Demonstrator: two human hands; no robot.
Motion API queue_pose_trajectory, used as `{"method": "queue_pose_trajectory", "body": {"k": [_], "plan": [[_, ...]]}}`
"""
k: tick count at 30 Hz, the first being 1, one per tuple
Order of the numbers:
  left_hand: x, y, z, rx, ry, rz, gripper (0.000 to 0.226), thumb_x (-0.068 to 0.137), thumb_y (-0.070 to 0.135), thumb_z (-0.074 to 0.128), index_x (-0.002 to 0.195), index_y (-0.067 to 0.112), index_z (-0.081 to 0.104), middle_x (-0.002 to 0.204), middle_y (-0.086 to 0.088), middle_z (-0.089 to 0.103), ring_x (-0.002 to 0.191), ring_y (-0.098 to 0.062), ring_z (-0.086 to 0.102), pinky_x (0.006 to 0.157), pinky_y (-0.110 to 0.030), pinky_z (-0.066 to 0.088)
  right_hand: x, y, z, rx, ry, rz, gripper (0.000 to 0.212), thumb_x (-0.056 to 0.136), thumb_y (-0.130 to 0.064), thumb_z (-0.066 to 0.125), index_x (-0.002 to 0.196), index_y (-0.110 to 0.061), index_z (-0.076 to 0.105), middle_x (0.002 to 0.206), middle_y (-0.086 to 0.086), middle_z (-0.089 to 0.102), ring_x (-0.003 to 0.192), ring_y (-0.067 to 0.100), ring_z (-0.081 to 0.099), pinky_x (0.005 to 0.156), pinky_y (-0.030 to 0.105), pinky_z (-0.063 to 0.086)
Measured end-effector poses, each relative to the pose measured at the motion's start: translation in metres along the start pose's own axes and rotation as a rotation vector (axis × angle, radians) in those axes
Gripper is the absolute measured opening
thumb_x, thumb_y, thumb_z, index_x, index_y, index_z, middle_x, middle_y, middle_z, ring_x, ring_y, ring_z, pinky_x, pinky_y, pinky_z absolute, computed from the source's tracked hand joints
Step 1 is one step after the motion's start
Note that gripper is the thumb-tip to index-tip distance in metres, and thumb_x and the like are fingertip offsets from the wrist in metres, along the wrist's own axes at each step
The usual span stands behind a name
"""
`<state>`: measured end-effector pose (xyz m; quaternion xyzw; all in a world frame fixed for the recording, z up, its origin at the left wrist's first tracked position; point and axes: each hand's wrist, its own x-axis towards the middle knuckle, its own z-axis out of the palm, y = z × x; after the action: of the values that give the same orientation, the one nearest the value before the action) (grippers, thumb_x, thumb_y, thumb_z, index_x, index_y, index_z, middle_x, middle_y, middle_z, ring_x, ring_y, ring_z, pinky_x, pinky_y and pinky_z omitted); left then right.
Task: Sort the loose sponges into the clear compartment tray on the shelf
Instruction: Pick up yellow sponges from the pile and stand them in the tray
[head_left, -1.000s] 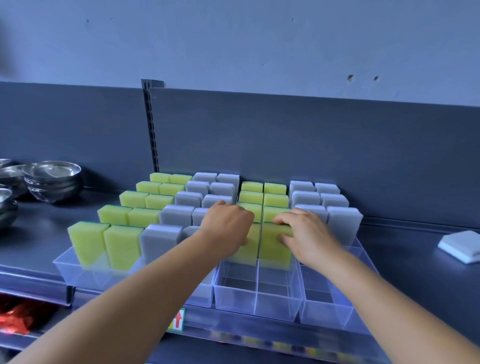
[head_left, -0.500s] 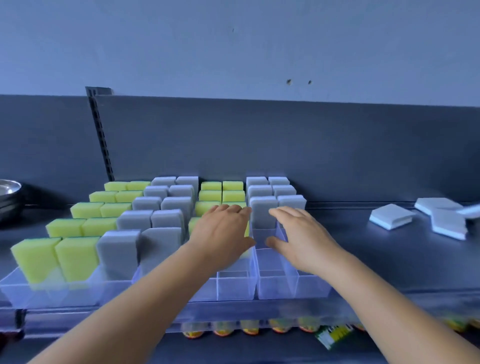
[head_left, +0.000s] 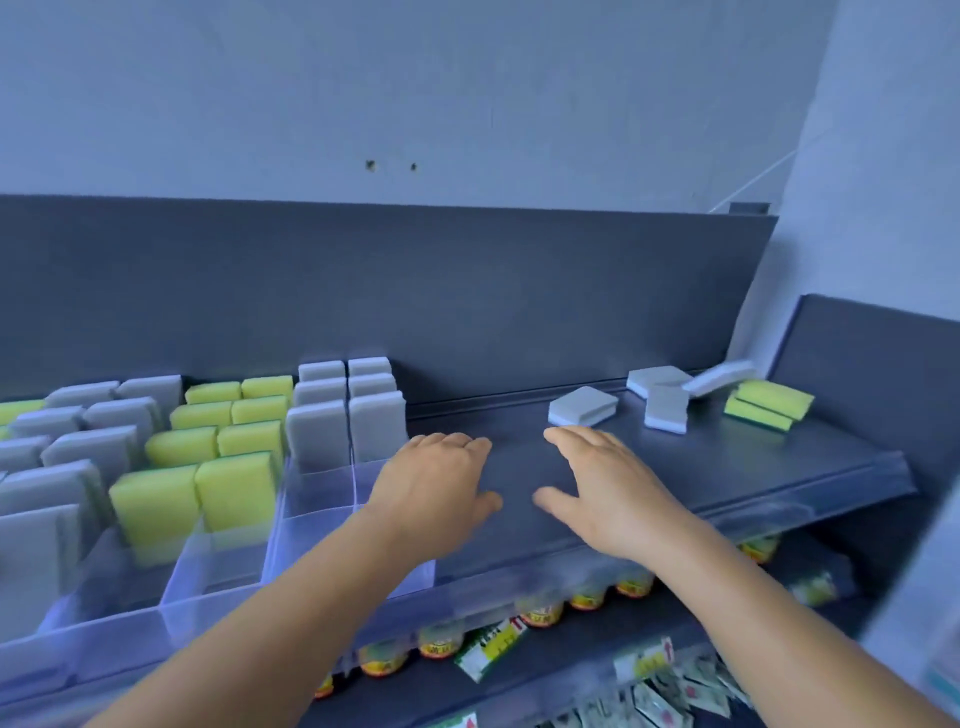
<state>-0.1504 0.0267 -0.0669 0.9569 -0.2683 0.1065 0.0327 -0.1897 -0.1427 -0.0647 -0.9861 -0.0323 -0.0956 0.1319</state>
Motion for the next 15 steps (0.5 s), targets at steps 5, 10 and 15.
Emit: {"method": "queue_pose_trajectory", "body": {"k": [5,10,15], "plan": [[0.042,0.060,0.016,-0.030,-0.015,0.036,0.054,0.094,0.046,0.048,0.139,0.017,0.041,0.139,0.000,0.050,0.127,-0.021,0.045,0.107,-0.030,0.030,-0.008,0.073,-0.017,-0.011,-0.017,0.055,0.066,0.093,-0.042,0.050,0.149,-0.020,0.023,0.154,-0.006,0.025,0.141,0.016,0.022,0.112,0.028,0.022],[0.079,0.122,0.027,-0.073,-0.014,0.058,0.053,0.095,0.043,0.047,0.140,0.018,0.038,0.140,0.002,0.048,0.127,-0.022,0.044,0.104,-0.029,0.033,-0.015,0.145,-0.030,-0.021,-0.036,0.102,0.068,0.094,-0.043,0.049,0.151,-0.020,0.019,0.157,-0.006,0.020,0.144,0.014,0.017,0.114,0.028,0.020],[0.113,0.171,0.036,-0.126,-0.009,0.114,0.062,0.096,0.042,0.046,0.150,0.020,0.024,0.148,0.003,0.039,0.135,-0.020,0.037,0.106,-0.029,0.032,-0.017,0.203,-0.044,0.003,-0.025,0.155,0.067,0.094,-0.042,0.050,0.150,-0.020,0.021,0.156,-0.005,0.022,0.143,0.016,0.020,0.113,0.029,0.022]]}}
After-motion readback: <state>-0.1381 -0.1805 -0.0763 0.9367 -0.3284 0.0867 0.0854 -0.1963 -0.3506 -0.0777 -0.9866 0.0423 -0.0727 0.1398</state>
